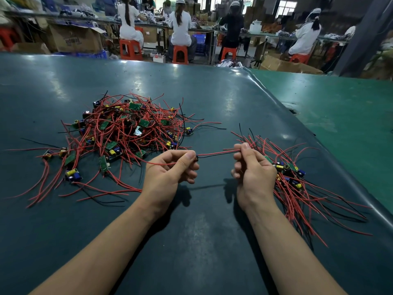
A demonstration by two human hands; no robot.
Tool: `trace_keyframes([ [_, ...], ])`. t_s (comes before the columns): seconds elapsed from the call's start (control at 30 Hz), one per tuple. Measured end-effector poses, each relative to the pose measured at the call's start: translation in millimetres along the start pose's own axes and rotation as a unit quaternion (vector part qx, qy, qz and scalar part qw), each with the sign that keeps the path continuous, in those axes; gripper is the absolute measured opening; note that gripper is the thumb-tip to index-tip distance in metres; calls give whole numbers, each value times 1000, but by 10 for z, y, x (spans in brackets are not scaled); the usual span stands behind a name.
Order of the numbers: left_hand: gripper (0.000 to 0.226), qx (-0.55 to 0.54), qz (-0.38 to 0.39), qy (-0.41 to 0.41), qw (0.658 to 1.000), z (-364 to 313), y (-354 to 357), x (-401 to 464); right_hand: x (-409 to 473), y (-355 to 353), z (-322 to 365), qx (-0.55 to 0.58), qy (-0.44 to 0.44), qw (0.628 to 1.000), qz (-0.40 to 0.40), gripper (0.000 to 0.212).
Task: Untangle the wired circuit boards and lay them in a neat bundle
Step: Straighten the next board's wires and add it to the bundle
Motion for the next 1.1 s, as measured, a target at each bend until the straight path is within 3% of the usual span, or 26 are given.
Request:
trace_keyframes([
  [0.13, 23, -19, -2, -20, 1000, -2, 3, -6, -2, -34, -11, 16, -2, 1000, -26, 25],
  [0.3, 18, -121, -94, -70, 986, -38, -141, 68, 111, -206, 54, 91, 28, 989, -113, 28],
  [0.37, 19, -139, -101, -83, 982, -38, -150, 80, 64, -113, 26, 24, 41, 998, -43, 22],
  [0.43, 17, -131, -83, -89, 984, -17, -100, 60, -116, 104, -88, -75, 68, 987, 123, 7],
  [0.53, 28, -53, -26, -80, 995, 35, -16, 22, -353, 293, -234, -137, 89, 934, 319, 36],
  [0.6, 36, 0, 5, -68, 998, 52, 14, 5, -385, 309, -228, -136, 65, 927, 343, 38],
  [0.83, 48, 41, 27, -56, 997, 52, 53, -2, -362, 286, -120, -165, -36, 959, 229, 10],
  [1.0, 56, -51, -116, -69, 990, 14, -139, 130, -298, 181, -41, -142, -70, 979, 127, 7],
  [1.1, 62, -90, -199, -47, 975, -46, -363, 195, -222, 80, 41, -79, -83, 993, 24, 10],
])
Point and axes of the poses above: each hand's wrist, its own x-axis towards the middle knuckle, its own y-axis out of the palm, z = x × y, the point moved 5 cm from there along x, towards the middle knuckle, and after that the axes turned 7 degrees about -z, right-handed, at the moved point
